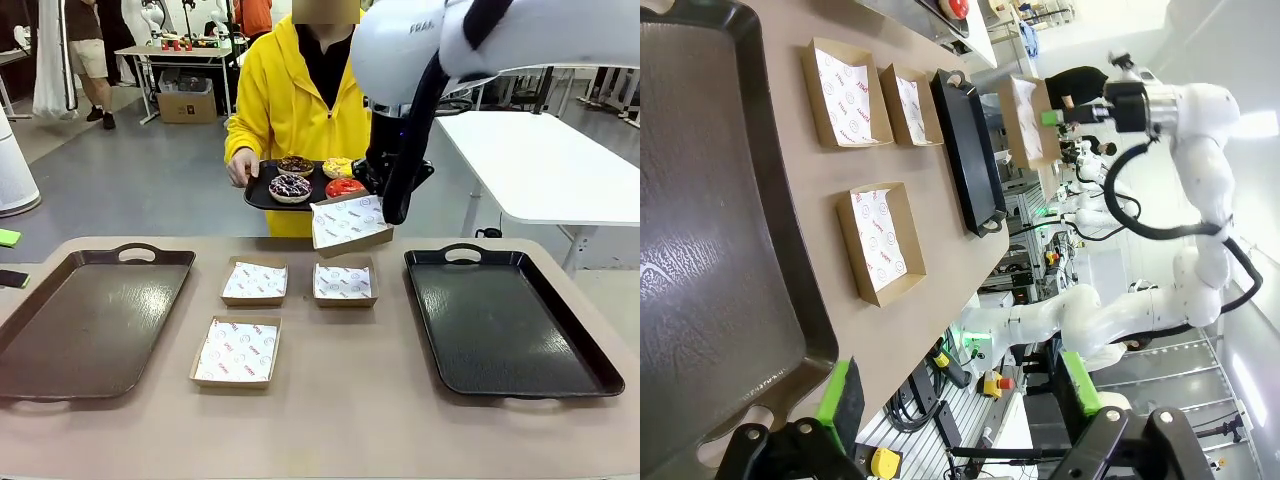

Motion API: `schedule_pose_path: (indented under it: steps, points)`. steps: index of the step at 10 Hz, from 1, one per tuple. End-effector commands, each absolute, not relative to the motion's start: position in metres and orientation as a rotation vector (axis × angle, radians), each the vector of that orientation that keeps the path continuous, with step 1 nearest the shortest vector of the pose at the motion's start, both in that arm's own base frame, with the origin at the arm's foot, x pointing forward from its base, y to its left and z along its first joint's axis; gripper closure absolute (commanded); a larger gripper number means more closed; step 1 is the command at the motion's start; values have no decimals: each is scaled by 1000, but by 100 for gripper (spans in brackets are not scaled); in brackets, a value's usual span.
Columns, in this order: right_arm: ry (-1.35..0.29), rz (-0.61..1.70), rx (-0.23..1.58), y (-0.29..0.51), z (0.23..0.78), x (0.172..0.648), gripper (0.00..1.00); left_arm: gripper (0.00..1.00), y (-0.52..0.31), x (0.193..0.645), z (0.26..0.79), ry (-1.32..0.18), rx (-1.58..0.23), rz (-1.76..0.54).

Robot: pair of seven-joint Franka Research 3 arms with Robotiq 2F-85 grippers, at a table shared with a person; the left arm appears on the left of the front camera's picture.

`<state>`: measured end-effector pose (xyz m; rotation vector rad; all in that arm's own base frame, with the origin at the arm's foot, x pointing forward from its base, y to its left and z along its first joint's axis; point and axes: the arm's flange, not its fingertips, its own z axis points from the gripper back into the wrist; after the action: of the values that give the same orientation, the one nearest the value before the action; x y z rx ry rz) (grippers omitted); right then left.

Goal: Individually package the donuts and arrange them on the tray.
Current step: Pick up one Paper togo box, then place the picked Paper togo box on the Handle tray while simultaneously picking up another Paper togo box from the table with the other hand.

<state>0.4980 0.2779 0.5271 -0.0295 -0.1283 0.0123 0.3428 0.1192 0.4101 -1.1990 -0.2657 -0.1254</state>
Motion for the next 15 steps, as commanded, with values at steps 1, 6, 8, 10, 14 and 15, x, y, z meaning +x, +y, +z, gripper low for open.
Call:
schedule_pose_path:
  steps: [1, 6, 8, 10, 14, 15]
  points:
    - [-136, -36, -47, 280, 532, 522, 100, 0, 121, 341, 411, -277, -1214, -132]
    - [-126, -9, -30, 270, 520, 526, 100, 0, 121, 341, 411, -277, -1214, -132]
    - [-126, -9, -30, 270, 520, 526, 100, 0, 121, 341, 411, -277, -1214, -132]
    - [-126, -9, -30, 270, 520, 526, 100, 0, 121, 341, 411, -277, -1214, -132]
    - [-126, -9, -30, 270, 520, 526, 100, 0, 121, 341, 411, -277, -1214, -132]
    - [-126, -9, -30, 270, 520, 526, 100, 0, 121, 341, 411, -277, -1214, -132]
